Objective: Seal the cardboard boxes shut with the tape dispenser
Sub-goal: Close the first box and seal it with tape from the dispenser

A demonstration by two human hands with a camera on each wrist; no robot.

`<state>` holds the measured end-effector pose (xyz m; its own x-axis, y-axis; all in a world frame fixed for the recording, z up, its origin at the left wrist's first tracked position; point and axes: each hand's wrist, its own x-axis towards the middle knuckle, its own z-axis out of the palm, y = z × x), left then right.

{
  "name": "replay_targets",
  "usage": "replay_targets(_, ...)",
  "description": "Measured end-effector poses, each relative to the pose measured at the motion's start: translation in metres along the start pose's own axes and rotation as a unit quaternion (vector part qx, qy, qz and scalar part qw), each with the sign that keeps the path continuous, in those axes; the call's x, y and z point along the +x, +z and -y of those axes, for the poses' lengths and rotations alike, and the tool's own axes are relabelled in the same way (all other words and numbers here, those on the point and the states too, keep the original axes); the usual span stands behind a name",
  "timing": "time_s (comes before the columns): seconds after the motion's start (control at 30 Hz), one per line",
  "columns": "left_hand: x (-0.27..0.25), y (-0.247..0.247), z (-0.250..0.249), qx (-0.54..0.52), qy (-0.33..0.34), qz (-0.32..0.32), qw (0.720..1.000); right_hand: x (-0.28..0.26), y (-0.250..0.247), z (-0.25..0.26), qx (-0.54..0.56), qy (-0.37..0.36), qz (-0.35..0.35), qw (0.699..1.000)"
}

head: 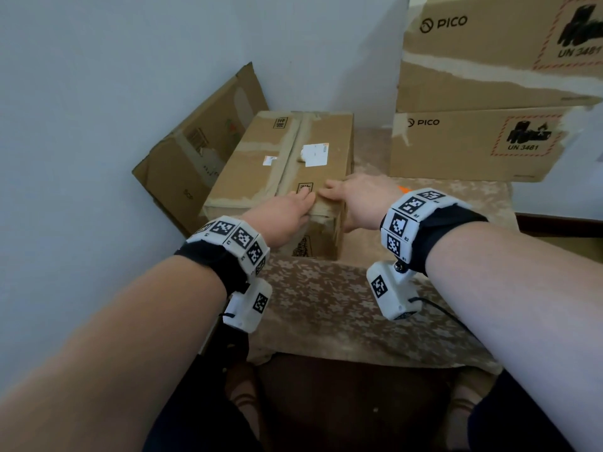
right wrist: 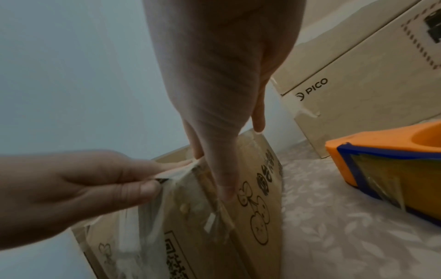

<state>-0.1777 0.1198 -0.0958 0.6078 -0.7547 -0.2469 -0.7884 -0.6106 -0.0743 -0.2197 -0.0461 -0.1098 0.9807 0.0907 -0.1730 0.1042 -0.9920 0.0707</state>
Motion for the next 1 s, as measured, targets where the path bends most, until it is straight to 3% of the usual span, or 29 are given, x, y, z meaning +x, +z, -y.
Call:
replay_targets(0.27,0.003,0.004,0.006,0.002,0.012,0.009,1.000,0.013,-0.008,0.011,-0.065,0.006,0.065,0.996)
replay_targets(0.63,0.006,0.009,0.008,0.008,0.010,0.000,1.000,0.015,0.012,0.026,-0.060,0.030,-0.007,0.998)
replay_targets(1.0,0.011,0.006,0.007,0.005,0.006,0.006,1.000,0.015,0.009,0.020,-0.050,0.008,0.002,0.999)
